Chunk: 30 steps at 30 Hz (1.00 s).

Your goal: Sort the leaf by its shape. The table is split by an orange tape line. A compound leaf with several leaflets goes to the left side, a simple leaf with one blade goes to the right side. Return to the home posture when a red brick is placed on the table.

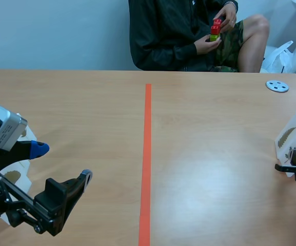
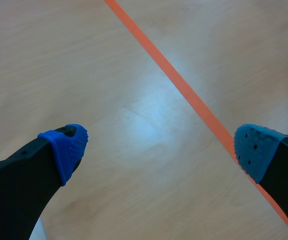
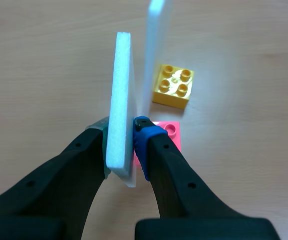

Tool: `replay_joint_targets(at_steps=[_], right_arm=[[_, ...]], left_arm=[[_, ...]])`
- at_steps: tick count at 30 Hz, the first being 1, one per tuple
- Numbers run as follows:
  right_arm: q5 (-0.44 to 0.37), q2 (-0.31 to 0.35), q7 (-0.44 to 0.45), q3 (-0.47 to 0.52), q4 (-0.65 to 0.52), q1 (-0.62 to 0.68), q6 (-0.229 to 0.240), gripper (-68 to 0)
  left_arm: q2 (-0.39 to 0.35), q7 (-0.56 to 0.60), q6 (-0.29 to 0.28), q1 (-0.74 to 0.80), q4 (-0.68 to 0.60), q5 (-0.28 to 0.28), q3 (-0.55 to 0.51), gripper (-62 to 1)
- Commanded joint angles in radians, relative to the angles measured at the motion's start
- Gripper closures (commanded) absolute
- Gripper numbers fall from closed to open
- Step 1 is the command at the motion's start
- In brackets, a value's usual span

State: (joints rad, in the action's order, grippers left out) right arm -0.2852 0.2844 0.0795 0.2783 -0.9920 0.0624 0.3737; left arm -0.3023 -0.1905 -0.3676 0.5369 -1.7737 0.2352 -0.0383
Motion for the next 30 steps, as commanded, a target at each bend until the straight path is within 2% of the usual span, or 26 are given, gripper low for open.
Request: replay_joint_targets(at_steps=[1, 8, 11, 18, 21, 25, 28, 30], right_arm=[[-0.006, 0.004, 0.015, -0.003, -0.018, -0.01, -0.011, -5.5], [-0.006, 0.003, 0.008, -0.003, -0.018, -0.007, -0.015, -6.1], [-0.006, 0.003, 0.004, -0.003, -0.018, -0.006, -0.015, -15.0], [-0.008, 0.005, 0.009, -0.003, -0.019, -0.007, -0.007, -31.0], [-0.016, 0.007, 0.016, 0.0, -0.028, -0.007, 0.019, -39.9], [-0.023, 0.007, 0.014, 0.009, -0.061, -0.004, 0.024, -55.0], [-0.043, 0.007, 0.012, 0.027, -0.111, 0.013, 0.072, -65.4], [-0.059, 0.007, 0.011, 0.043, -0.161, 0.039, 0.117, -67.9]], left_arm=[[0.0, 0.014, -0.001, -0.002, -0.008, 0.008, -0.003, -62.3], [0.0, 0.014, -0.001, -0.002, -0.008, 0.008, -0.003, -62.3], [0.0, 0.014, -0.001, -0.002, -0.008, 0.008, -0.003, -62.3], [0.0, 0.014, -0.001, -0.002, -0.008, 0.008, -0.003, -62.3], [0.0, 0.014, -0.001, -0.002, -0.008, 0.008, -0.003, -62.3], [0.0, 0.014, -0.001, -0.002, -0.008, 0.008, -0.003, -62.3], [0.0, 0.014, -0.001, -0.002, -0.008, 0.008, -0.003, -62.3], [0.0, 0.014, -0.001, -0.002, -0.008, 0.008, -0.003, -62.3]])
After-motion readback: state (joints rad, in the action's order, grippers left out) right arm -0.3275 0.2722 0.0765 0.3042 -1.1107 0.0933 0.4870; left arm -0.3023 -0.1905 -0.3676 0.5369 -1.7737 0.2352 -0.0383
